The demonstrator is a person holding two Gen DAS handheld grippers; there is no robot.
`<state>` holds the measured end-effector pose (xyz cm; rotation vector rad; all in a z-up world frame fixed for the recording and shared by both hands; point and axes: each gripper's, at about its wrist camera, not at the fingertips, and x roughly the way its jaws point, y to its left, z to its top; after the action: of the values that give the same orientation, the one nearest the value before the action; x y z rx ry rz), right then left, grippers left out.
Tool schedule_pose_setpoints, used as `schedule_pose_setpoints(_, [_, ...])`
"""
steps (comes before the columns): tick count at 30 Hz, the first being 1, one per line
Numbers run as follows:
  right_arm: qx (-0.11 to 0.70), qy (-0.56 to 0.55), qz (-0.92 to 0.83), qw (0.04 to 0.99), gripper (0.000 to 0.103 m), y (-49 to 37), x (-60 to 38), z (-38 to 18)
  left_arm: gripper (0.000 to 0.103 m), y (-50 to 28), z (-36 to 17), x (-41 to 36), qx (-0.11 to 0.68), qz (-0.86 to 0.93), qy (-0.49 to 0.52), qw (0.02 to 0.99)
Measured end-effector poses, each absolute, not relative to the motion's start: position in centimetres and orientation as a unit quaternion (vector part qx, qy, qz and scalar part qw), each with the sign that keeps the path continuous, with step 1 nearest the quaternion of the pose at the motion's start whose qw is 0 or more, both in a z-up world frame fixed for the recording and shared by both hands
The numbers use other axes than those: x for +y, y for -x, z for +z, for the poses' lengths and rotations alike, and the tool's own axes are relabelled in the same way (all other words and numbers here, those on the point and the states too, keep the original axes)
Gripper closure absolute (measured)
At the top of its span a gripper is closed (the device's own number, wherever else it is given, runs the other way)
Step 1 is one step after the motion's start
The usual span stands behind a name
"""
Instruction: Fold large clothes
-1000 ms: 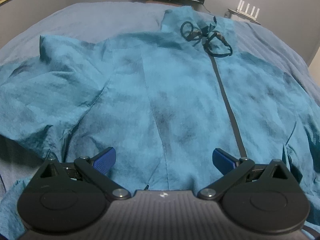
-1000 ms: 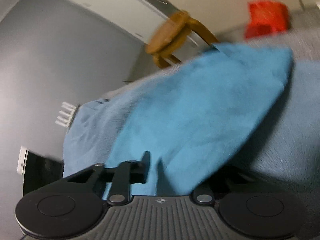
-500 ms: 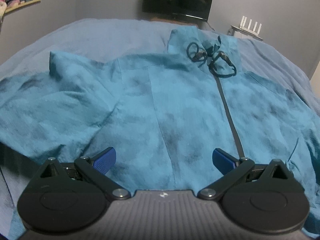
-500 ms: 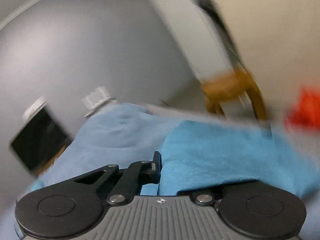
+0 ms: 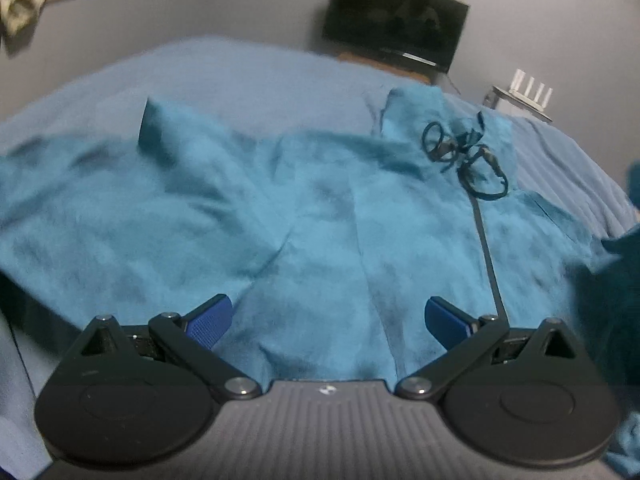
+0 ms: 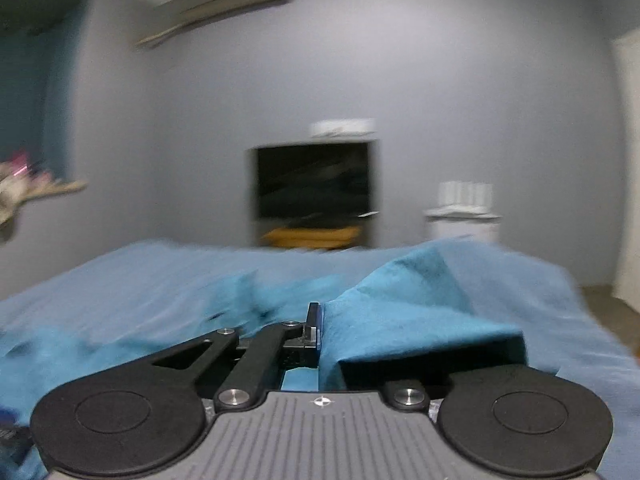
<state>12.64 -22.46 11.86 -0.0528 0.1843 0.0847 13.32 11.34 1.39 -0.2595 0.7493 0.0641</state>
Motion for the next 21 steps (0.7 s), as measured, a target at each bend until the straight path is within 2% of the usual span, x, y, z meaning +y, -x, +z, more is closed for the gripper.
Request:
schedule_pose_setpoints(6, [0.192,0.084,0.131,0.969,0.099,-14.2,-11.2,4.1,0.000,-13.5,0.6,11.0,0.378,0.016,0.126,0.917])
schedule_pose_setpoints(8, [0.238,0.076,0.144,0.957,0.094,-15.1,-9.5,1.1,0.000,-13.5,0.4,10.8,0.381,0.012,0.122,0.916])
schedule_pose_setpoints(9, [0.265,0.061,0.150,0.950,0.091,-15.4,-9.4,-0.5,0.000,-13.5,0.3,10.7,0.383,0.010,0.122,0.915])
schedule_pose_setpoints(11, [0.304,0.032,0.157,0.939,0.071,-15.3,-8.8,-2.9,0.000,-13.5,0.1,10.5,0.387,0.004,0.124,0.914])
schedule_pose_setpoints(14, [0.315,-0.047,0.146,0.937,0.054,-14.6,-11.6,-3.7,0.000,-13.6,0.1,10.1,0.389,0.001,0.117,0.914])
schedule_pose_setpoints(21, [0.300,-0.259,0.136,0.908,0.047,-13.5,-18.9,-3.3,0.000,-13.4,0.2,9.9,0.388,-0.002,0.114,0.915])
